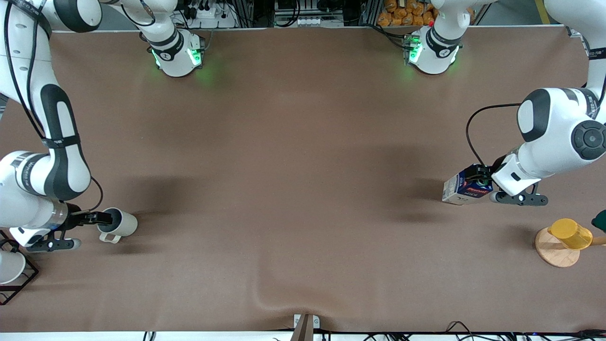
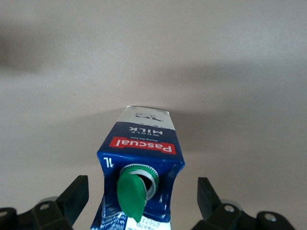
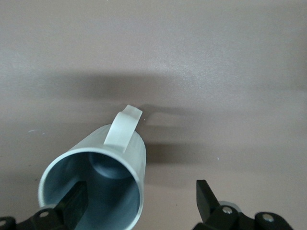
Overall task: Place milk next to cup
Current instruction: 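Close the left gripper on the milk carton while the right gripper grasps the mug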
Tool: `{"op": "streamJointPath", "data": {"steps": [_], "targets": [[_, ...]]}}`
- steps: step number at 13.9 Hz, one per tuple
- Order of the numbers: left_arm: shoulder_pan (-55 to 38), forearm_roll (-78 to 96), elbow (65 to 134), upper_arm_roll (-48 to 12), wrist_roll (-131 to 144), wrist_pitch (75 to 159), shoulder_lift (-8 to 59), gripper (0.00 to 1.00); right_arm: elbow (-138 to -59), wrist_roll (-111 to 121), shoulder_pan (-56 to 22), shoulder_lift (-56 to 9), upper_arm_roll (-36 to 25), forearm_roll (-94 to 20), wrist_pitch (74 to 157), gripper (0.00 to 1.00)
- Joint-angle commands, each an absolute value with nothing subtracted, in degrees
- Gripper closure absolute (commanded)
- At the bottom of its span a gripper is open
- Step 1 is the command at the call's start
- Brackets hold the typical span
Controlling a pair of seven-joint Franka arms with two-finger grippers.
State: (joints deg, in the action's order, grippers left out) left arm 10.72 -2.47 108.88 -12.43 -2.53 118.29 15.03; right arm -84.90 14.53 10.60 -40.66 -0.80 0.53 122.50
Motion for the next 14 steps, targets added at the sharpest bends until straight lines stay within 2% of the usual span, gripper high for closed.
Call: {"op": "streamJointPath", "data": {"steps": [1, 2, 3, 5, 12, 14], "targets": [[11.2, -3.6, 109.6, -12.8, -3.2, 119.5, 15.1, 0.0, -83.1, 15.4, 11.3, -43.3, -0.2, 1.6, 123.3, 0.27], [11.1, -3.7, 109.6, -12.8, -3.3, 119.6, 15.1, 0.0, -83.1, 15.2, 11.3, -43.9, -0.1, 1.1, 123.3, 0.83], [11.1, -5.1, 109.6, -12.8, -3.8, 119.7, 15.1, 0.0, -83.1, 14.7, 11.4, -43.9, -0.1, 0.5, 123.3, 1.0], [10.7, -9.8, 109.5, -13.0, -3.8, 119.8, 15.1, 0.0, -83.1, 14.5, 11.8, -43.9, -0.1, 0.4, 123.0, 1.0], [10.8, -9.8, 110.0, -13.2, -3.9, 119.7, 15.1, 0.0, -83.1, 15.0, 10.9, -42.7, 0.3, 0.4, 122.3, 1.0], [10.8, -9.7, 110.1, -13.2, -3.9, 119.7, 15.2, 0.0, -82.4, 14.6, 7.1, -40.4, 0.4, 1.0, 116.3, 1.0]]}}
